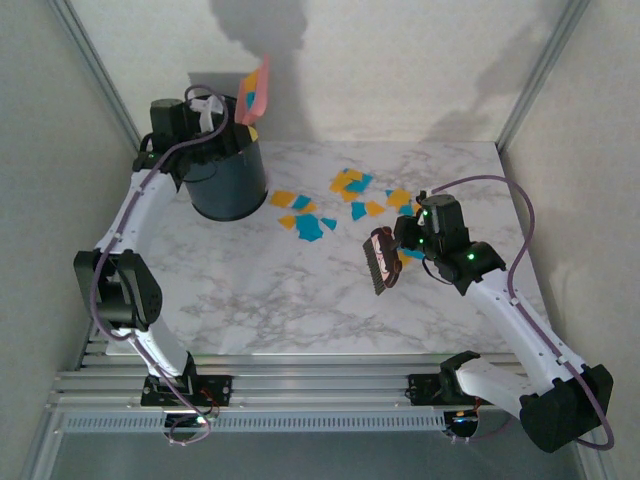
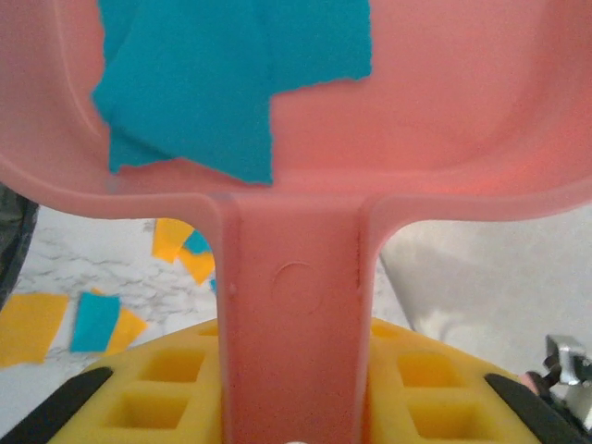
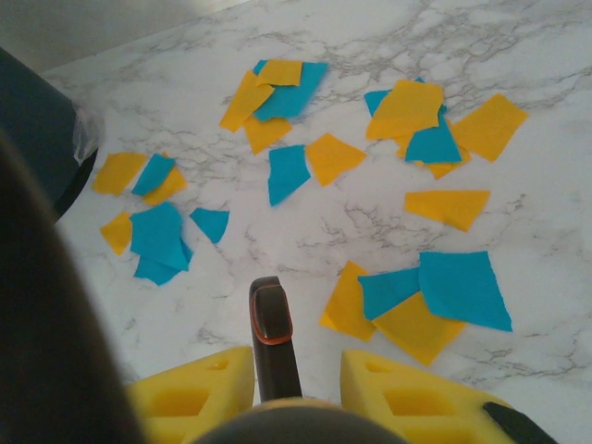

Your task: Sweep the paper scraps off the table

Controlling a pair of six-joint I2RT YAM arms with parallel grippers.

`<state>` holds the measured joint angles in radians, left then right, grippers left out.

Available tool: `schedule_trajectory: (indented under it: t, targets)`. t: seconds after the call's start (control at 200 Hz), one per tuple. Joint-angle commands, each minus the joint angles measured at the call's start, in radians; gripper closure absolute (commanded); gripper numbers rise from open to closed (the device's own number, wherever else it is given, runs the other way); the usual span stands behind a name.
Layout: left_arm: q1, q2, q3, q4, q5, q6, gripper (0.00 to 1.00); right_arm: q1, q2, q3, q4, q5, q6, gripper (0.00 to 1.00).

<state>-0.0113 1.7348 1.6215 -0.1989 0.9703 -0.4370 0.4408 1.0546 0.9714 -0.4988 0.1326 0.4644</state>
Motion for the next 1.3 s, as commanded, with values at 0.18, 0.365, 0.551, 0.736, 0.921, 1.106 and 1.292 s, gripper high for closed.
schedule_trajectory:
  t: [0.18,0.365,0.551,0.736,0.921,1.106,1.292]
  targets:
    - [0.007,-0.079,-0.142,0.391,0.01,-0.3,1.0,-0.005,-0.004,0.009,0.009,-0.001,0.011,0.94]
    - [0.008,-0.102,-0.233,0.586,-0.026,-0.461,1.0,-0.004,-0.002,0.006,0.014,-0.007,0.014,0.94]
    - [0.008,-0.128,-0.316,0.735,-0.081,-0.598,1.0,-0.005,-0.005,0.005,0.012,-0.007,0.016,0.94]
    - [0.006,-0.13,-0.368,0.862,-0.13,-0.726,1.0,-0.004,-0.007,0.0,0.017,-0.011,0.02,0.94]
    - [0.006,-0.129,-0.402,0.971,-0.153,-0.83,1.0,-0.004,-0.012,0.0,0.015,-0.01,0.021,0.94]
    - [0.005,-0.124,-0.425,1.036,-0.178,-0.91,1.0,-0.005,-0.013,-0.002,0.015,-0.011,0.022,0.94]
    - [0.006,-0.126,-0.442,1.068,-0.205,-0.967,1.0,-0.005,-0.016,-0.003,0.014,-0.007,0.021,0.94]
